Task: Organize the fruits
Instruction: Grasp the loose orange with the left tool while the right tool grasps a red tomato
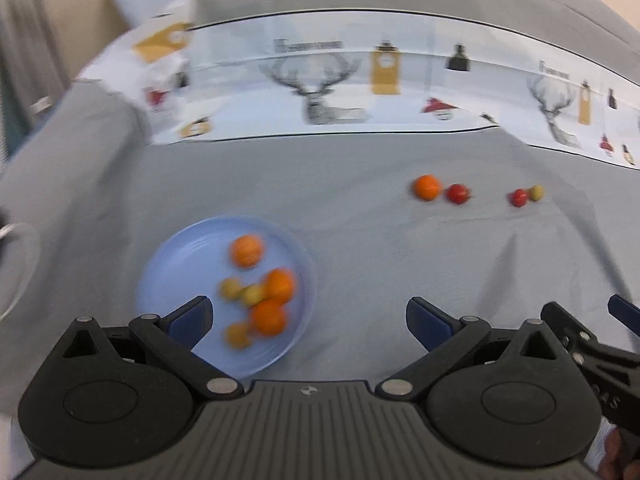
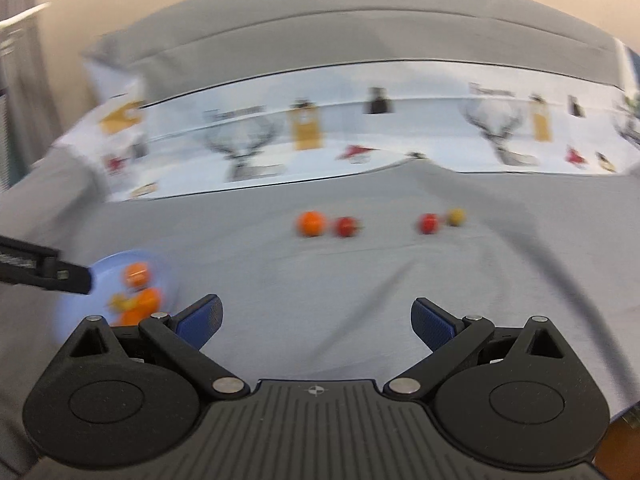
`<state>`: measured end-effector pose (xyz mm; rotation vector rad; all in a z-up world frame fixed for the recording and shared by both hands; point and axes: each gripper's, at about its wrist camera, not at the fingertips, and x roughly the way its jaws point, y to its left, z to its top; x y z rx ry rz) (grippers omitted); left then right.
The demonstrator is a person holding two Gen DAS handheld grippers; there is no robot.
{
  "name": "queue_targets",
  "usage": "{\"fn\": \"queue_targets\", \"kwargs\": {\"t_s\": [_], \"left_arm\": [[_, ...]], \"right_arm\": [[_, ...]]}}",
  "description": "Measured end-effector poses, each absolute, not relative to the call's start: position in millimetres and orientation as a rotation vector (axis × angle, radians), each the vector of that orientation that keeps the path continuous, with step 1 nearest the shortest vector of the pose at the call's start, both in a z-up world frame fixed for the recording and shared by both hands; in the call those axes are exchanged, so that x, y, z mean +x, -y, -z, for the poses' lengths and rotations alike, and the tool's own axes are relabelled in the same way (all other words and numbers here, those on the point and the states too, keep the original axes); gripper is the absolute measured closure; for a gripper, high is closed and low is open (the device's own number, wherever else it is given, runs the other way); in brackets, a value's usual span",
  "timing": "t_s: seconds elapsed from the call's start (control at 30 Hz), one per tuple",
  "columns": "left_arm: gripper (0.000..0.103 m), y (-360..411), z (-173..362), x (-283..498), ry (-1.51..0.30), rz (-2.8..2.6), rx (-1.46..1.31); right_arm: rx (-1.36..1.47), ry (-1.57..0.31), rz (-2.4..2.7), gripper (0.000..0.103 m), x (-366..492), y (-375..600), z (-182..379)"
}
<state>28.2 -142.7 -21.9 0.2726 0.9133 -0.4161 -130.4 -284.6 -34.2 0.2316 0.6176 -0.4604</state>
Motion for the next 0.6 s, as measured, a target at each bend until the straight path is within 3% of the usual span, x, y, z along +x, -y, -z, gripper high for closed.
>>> {"fn": "queue_targets", "kwargs": {"t_s": [0.33, 0.6], "left_arm": [[0.0, 307.1, 79.0, 90.3, -0.895, 0.543, 0.357], [0.0, 365.9, 150.4, 163.8, -0.934, 0.541, 0.503]], "right_arm": [[0.262, -0.629, 0.675, 0.003, -78.8, 418.7, 92.6], [0.302, -0.67, 0.632, 0.003, -12.3, 483.5, 147.2]]}}
